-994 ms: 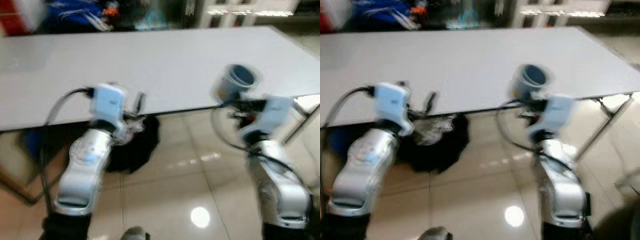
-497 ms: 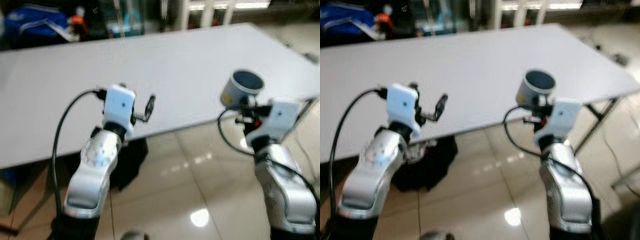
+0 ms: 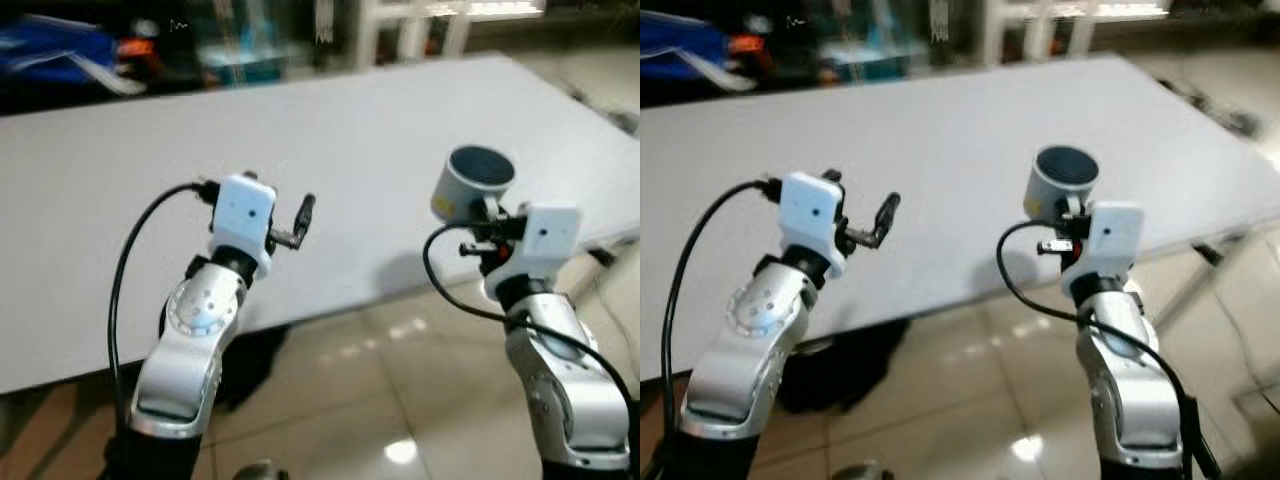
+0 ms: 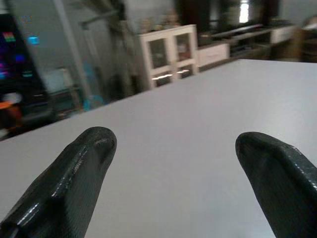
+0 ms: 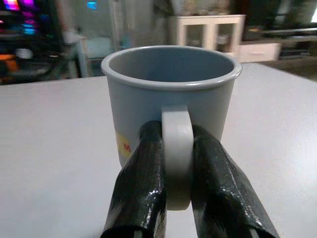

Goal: Setting the table

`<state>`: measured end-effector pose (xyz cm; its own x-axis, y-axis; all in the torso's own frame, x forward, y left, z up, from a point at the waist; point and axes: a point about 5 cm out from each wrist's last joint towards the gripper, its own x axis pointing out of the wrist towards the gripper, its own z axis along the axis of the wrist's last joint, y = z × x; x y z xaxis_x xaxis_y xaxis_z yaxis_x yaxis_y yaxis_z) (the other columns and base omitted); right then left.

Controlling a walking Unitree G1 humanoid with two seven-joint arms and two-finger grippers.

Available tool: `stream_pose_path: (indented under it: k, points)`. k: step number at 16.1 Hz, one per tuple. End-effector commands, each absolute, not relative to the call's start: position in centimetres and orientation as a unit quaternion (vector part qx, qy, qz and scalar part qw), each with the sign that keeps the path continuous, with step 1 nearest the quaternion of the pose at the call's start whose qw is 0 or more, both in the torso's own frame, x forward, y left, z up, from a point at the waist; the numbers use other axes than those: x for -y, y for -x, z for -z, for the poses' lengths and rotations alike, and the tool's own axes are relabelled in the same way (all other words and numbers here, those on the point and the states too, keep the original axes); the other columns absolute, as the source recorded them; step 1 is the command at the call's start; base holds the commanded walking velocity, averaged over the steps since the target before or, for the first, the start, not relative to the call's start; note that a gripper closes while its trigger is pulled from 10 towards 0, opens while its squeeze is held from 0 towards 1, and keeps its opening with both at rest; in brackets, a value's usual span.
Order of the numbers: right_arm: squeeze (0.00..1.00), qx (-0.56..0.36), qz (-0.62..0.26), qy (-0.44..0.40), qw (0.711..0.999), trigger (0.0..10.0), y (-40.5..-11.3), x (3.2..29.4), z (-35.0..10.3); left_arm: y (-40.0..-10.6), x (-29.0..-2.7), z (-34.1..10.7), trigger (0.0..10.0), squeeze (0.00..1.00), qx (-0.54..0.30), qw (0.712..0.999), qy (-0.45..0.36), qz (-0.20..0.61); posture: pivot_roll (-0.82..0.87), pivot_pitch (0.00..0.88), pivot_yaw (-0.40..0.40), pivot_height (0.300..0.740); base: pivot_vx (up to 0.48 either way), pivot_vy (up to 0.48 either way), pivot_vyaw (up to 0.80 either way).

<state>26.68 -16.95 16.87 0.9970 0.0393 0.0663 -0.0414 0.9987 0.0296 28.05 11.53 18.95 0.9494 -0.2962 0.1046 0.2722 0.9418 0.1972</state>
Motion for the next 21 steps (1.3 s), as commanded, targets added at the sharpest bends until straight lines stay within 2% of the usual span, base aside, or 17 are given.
stream_pose_path:
  k: [1, 2, 3, 8, 14, 21]
  points:
    - [0.00, 0.048, -0.033, -0.019, 0.998, 10.0, -26.8, 16.3, -17.4, -28.1, -12.3, -18.9, 10.0, 0.00, 0.061, 0.984, -0.099, 0.132, 0.04, 0.076, -0.003, 0.740, 0.461, 0.000, 0.00]
    - [0.00, 0.048, -0.038, -0.037, 0.997, 10.0, -26.9, 16.3, -17.4, -28.2, -12.3, -18.9, 10.0, 0.00, 0.061, 0.984, -0.101, 0.133, 0.04, 0.076, -0.003, 0.740, 0.461, 0.000, 0.00]
    - [0.00, 0.052, -0.061, -0.015, 0.997, 10.0, -27.0, 15.9, -17.5, -28.2, -12.1, -18.9, 10.0, 0.00, 0.062, 0.982, -0.110, 0.138, 0.04, 0.070, -0.002, 0.740, 0.461, 0.000, 0.00]
    - [0.00, 0.040, -0.055, -0.021, 0.997, 10.0, -27.8, 16.2, -17.1, -28.2, -11.8, -18.8, 10.0, 0.00, 0.054, 0.981, -0.107, 0.152, 0.04, 0.072, -0.002, 0.740, 0.438, 0.000, 0.00]
    - [0.00, 0.012, -0.053, -0.028, 0.998, 10.0, -30.0, 17.0, -15.4, -27.1, -10.2, -18.7, 10.0, 0.00, 0.045, 0.962, -0.106, 0.246, 0.05, 0.067, -0.001, 0.740, 0.000, 0.000, 0.00]
    - [0.00, -0.018, -0.041, 0.000, 0.999, 10.0, -32.8, 17.8, -13.3, -26.2, -10.0, -17.9, 10.0, 0.00, 0.013, 0.944, -0.110, 0.312, 0.06, 0.069, -0.006, 0.740, 0.000, 0.000, 0.00]
